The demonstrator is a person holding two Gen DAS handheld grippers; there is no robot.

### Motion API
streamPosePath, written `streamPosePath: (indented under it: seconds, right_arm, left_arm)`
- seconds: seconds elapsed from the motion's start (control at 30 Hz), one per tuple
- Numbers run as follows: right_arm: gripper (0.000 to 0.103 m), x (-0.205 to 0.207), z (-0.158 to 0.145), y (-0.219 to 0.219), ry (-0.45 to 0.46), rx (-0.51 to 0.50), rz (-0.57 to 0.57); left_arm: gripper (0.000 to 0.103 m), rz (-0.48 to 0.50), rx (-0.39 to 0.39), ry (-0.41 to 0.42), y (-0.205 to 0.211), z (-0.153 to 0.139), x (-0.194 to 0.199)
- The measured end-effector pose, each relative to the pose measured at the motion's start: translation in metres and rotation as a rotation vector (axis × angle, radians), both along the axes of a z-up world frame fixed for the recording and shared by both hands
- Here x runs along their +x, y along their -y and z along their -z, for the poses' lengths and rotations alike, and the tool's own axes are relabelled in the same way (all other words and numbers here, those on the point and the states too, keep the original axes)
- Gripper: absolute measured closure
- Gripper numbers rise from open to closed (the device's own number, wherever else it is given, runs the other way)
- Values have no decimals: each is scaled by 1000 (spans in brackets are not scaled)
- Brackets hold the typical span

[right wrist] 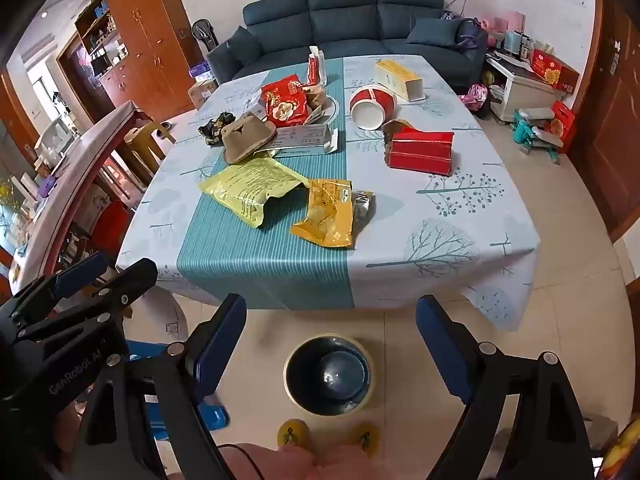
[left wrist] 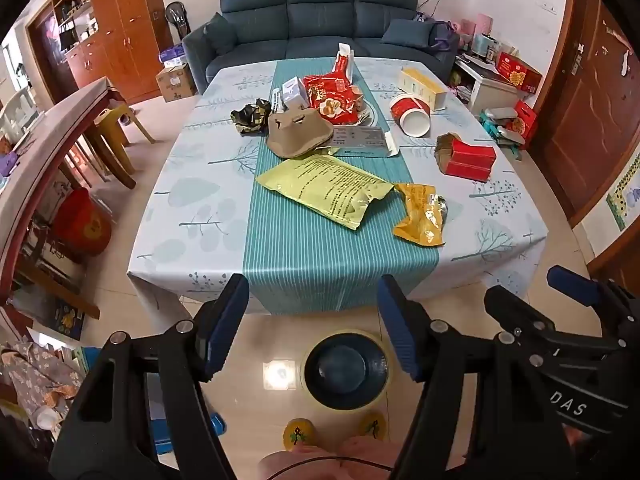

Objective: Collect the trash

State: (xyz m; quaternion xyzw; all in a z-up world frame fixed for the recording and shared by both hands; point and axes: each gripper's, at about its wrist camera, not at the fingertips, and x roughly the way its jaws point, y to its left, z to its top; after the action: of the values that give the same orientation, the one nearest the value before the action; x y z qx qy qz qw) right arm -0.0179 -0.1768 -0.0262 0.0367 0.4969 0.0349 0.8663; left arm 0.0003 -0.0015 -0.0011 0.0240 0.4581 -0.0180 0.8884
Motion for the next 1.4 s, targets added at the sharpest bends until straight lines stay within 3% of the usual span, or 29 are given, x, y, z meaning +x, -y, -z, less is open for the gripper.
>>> streamPosePath:
  seconds: [0.1,1.4]
  right_arm:
    - [15,0,0,1,-1,2,-1]
    - [15,-7,-8,-3,29,15,-30]
  left_arm:
    - [40,13,-31,-9,-5,3,0]
    - [40,-16,-27,6,0,-6,-6]
